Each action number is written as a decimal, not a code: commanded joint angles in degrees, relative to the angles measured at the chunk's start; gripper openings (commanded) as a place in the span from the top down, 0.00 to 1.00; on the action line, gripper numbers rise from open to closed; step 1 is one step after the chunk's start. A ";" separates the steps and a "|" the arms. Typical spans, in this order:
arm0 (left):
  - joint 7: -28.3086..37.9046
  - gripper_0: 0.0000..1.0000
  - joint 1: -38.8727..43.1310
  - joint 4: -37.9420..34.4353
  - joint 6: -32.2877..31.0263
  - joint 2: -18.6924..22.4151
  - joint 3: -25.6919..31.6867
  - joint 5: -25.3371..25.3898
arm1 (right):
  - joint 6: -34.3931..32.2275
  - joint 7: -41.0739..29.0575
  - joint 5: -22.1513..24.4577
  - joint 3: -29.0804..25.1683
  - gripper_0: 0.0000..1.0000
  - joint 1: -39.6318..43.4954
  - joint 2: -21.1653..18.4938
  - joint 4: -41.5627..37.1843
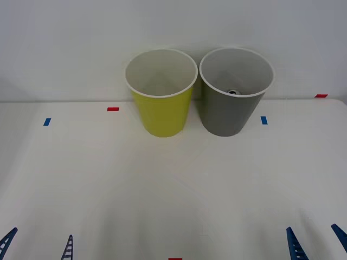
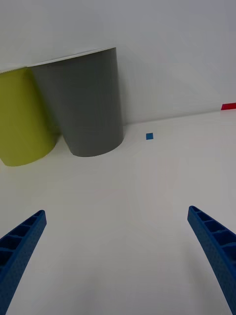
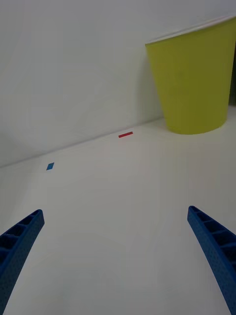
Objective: Put cans in the gray bin and PET bottles in the light green bin.
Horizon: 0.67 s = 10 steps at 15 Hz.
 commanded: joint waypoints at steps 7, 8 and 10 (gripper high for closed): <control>0.00 0.00 0.02 -0.02 0.01 0.00 0.01 0.00 | 0.00 0.00 0.00 0.00 0.00 0.00 0.00 0.00; 0.00 0.00 0.02 -0.02 0.01 0.00 0.01 0.00 | 0.00 0.00 0.00 0.00 0.00 0.00 0.00 0.00; 0.00 0.00 0.02 -0.02 0.01 0.00 0.01 0.00 | 0.00 0.00 0.00 0.00 0.00 0.00 0.00 0.00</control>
